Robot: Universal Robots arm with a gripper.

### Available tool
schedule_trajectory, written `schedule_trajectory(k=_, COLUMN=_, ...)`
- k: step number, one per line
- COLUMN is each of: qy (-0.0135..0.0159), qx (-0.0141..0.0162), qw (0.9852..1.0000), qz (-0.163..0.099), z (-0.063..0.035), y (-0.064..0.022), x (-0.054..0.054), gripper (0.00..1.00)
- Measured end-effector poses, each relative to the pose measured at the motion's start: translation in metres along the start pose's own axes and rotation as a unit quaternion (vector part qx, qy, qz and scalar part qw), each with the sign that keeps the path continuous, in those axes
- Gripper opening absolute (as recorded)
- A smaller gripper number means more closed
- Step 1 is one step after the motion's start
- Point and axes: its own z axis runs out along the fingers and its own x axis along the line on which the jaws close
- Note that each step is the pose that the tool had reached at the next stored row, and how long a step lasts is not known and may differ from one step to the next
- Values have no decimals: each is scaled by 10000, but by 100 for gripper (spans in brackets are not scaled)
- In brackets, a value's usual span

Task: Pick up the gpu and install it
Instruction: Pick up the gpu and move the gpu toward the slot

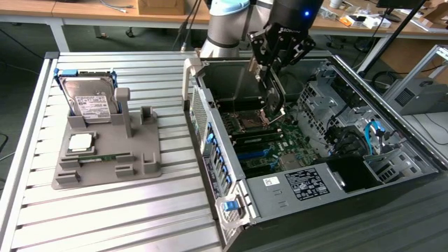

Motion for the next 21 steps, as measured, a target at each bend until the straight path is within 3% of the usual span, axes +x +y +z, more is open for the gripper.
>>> schedule_trajectory(k=21, qy=14, qx=15, qw=10000, qz=0, z=132, y=-116, x=-426, gripper=27)
